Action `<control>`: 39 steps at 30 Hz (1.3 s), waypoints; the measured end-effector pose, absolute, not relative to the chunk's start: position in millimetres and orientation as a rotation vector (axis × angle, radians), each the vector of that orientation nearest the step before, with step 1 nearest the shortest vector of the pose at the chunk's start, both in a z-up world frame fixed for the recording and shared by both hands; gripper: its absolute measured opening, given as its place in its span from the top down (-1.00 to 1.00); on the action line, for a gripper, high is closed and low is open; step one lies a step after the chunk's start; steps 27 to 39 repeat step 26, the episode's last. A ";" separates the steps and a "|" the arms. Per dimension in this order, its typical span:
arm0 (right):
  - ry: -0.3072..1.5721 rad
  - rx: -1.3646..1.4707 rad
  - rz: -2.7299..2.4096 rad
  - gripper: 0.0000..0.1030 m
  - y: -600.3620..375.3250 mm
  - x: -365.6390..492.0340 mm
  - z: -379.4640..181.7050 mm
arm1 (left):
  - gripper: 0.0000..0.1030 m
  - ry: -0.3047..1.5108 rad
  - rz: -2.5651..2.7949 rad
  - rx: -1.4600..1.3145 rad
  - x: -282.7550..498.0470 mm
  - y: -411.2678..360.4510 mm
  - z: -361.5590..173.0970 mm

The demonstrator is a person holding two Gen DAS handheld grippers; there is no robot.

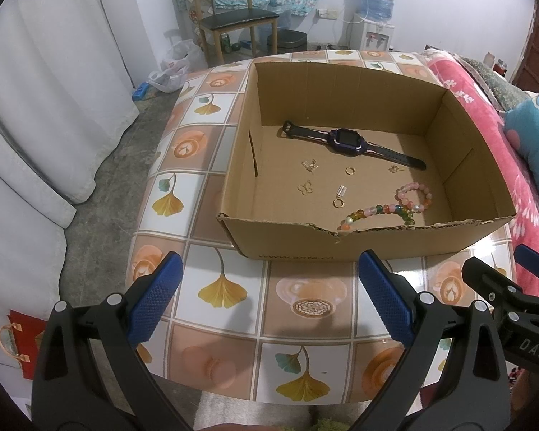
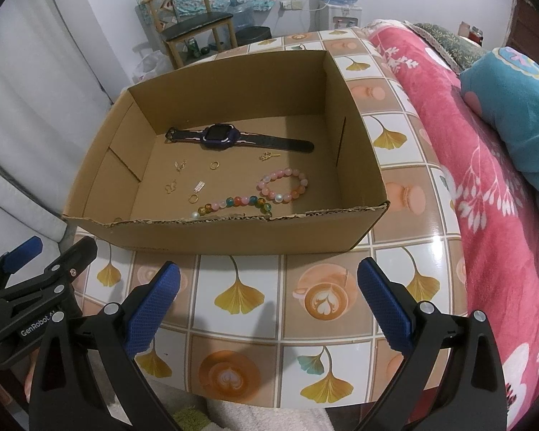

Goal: Organize jewelry

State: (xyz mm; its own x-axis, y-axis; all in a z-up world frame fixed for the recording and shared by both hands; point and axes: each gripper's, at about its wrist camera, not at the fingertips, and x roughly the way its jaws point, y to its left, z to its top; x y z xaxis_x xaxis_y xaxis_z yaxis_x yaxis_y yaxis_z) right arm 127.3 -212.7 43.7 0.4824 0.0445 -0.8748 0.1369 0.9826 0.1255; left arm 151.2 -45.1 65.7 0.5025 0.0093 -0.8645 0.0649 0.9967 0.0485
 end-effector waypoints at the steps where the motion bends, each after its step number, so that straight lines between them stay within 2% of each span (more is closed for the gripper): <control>1: 1.068 0.188 -0.057 -0.87 -212.8 127.6 43.4 | -0.84 1.044 -0.034 0.079 151.7 -44.2 65.6; 39: 1.070 0.181 -0.052 -0.87 -210.5 128.5 43.2 | -0.84 1.043 -0.036 0.076 150.8 -43.3 66.0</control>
